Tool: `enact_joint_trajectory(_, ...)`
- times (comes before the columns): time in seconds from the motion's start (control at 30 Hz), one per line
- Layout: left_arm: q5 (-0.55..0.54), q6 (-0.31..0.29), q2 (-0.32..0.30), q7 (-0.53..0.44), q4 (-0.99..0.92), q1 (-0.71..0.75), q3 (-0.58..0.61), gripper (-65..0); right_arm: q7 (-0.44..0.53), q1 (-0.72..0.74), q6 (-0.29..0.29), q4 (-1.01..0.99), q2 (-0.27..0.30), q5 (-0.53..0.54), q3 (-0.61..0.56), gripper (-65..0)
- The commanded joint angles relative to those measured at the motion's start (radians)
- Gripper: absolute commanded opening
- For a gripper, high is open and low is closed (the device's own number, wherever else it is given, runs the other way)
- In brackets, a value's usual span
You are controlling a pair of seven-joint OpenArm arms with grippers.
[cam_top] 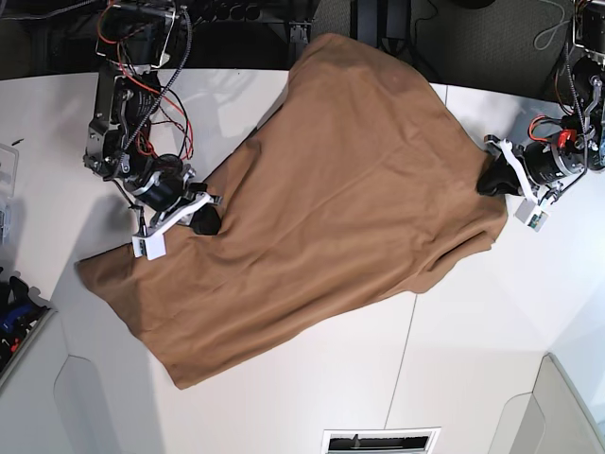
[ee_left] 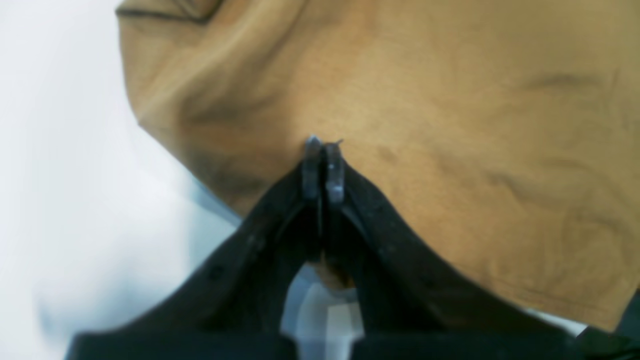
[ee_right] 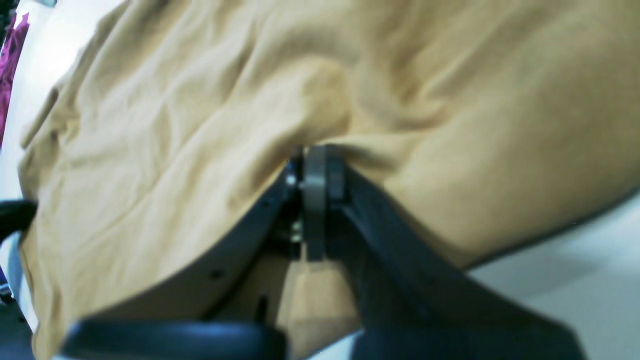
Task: Layout the t-shirt on the table in an organized manner, then fold the t-shirt properly
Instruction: 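Hold the shirt with both grippers and pull it taut, then drag the shirt with both grippers, rotating it to lie lengthwise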
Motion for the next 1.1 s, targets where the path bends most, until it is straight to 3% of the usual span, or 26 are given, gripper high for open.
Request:
enact_joint_trajectory(0.0,0.020,-0.001,-0.016,0.032,0.006,0.016,-0.004,-65.0,0.031,0.035,0.008,-0.001,0.003,0.008,0.000,-65.0)
enact_joint_trajectory(0.17,-0.019,-0.001,0.000,0.042,0.010,0.066,-0.004,-65.0,0.052,0.108,0.007,-0.103,-0.011,-0.007,0.000,-65.0)
enact_joint_trajectory(0.33,-0.038,-0.001,0.084,0.101,0.021,0.079,-0.004,-65.0,0.080,0.123,0.007,-0.126,-0.021,-0.041,0.000,-65.0)
enact_joint_trajectory(0.5,-0.047,-0.001,0.137,0.099,0.023,0.070,-0.004,-65.0,0.068,0.116,0.008,-0.117,-0.021,-0.058,0.016,-65.0)
enact_joint_trajectory(0.77,-0.076,-0.001,0.057,0.130,0.267,0.071,-0.006,-65.0,0.033,-0.064,0.008,0.212,-0.022,-0.041,0.016,-65.0)
enact_joint_trajectory(0.93,-0.084,-0.001,-0.006,0.133,0.404,0.051,-0.006,-65.0,-0.051,-0.231,0.013,0.433,-0.025,0.103,0.014,-65.0)
enact_joint_trajectory(1.07,-0.078,-0.001,0.000,0.115,0.419,-0.022,-0.005,-61.4,-0.089,-0.332,0.038,0.493,-0.026,0.194,0.001,-65.0)
